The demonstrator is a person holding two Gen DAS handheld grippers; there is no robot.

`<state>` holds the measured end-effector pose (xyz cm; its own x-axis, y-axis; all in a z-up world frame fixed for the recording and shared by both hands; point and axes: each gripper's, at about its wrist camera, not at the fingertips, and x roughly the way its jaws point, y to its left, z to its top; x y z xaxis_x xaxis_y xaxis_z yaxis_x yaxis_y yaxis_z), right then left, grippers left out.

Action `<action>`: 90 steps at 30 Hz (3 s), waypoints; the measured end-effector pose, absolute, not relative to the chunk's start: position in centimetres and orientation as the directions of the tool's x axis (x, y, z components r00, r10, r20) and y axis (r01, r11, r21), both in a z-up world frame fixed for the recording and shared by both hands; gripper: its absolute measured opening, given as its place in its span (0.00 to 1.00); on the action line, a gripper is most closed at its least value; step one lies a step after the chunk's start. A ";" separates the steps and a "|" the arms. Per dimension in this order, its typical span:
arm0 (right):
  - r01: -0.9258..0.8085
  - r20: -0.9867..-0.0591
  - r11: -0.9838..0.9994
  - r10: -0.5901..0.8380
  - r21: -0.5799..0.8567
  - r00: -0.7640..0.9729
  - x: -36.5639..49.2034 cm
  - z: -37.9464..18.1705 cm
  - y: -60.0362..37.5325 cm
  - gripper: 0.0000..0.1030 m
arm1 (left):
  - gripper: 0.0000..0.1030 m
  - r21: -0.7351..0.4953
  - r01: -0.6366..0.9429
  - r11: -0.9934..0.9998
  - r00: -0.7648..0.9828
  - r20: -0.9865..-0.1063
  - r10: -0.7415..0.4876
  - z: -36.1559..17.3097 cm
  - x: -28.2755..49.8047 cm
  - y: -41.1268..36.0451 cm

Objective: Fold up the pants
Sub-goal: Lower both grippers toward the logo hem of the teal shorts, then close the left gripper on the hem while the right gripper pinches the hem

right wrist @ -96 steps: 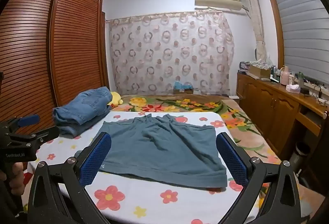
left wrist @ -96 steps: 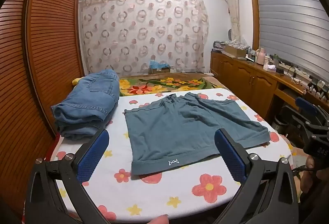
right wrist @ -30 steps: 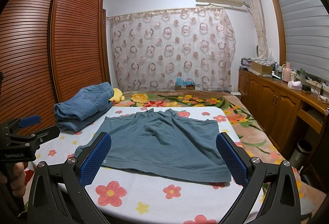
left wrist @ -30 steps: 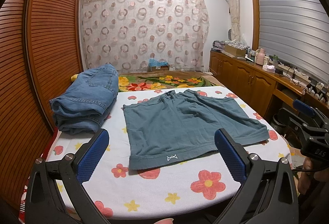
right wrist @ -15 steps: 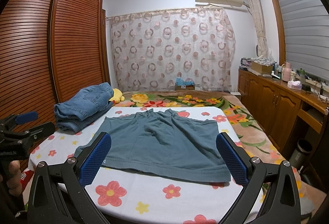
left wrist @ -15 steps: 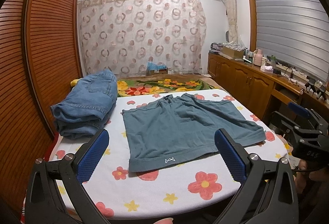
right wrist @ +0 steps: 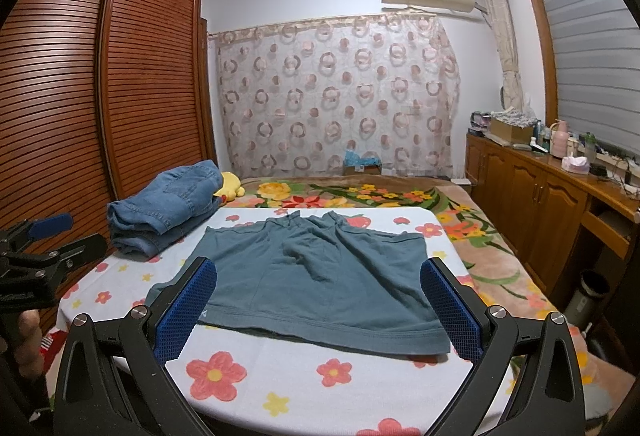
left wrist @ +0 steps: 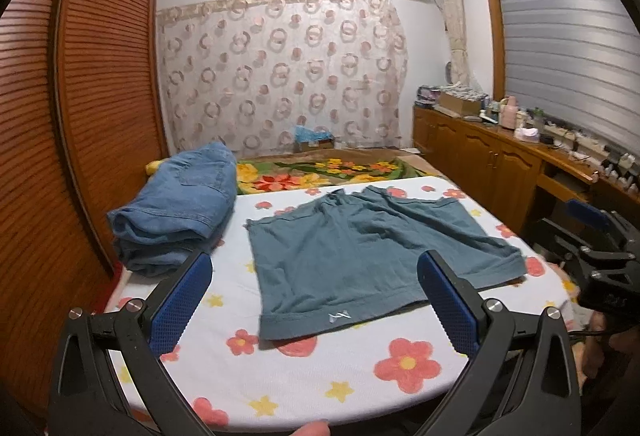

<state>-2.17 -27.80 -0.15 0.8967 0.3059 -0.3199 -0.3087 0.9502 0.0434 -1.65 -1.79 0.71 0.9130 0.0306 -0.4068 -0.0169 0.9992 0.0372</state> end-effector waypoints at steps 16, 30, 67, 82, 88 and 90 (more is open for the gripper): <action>-0.290 -0.343 0.956 0.284 0.033 0.896 0.1 -0.8 -28.5 0.99 | 1.00 0.007 0.010 1.000 0.891 -0.455 -0.005 -1.6 0.3 -0.2; -0.277 -0.403 0.961 0.260 0.017 0.878 2.2 -1.6 -29.0 0.96 | 1.00 0.011 0.023 1.000 0.844 -0.536 -0.014 -5.7 3.4 1.9; -0.251 -0.593 0.965 0.247 0.079 0.766 5.7 -0.3 -29.9 0.58 | 0.36 -0.126 0.066 0.990 0.710 -0.691 -0.136 -12.1 6.5 5.7; -0.227 -0.633 0.967 0.247 0.113 0.734 5.9 -0.3 -31.4 0.32 | 0.10 -0.121 0.108 0.987 0.728 -0.666 -0.162 -10.6 5.3 5.2; -0.262 -0.616 0.957 0.280 0.121 0.736 5.7 1.0 -31.5 0.11 | 0.09 -0.132 0.115 0.985 0.737 -0.653 -0.174 -9.7 4.9 5.3; -0.273 -0.606 0.954 0.290 0.123 0.741 5.6 1.6 -31.6 0.09 | 0.09 -0.138 0.117 0.983 0.741 -0.647 -0.179 -9.3 4.9 5.4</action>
<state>5.59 -31.55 1.58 0.7408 0.2902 -0.6058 -0.2728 0.9541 0.1235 4.89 5.39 -9.34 0.7412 -0.1790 -0.6470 0.1167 0.9835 -0.1384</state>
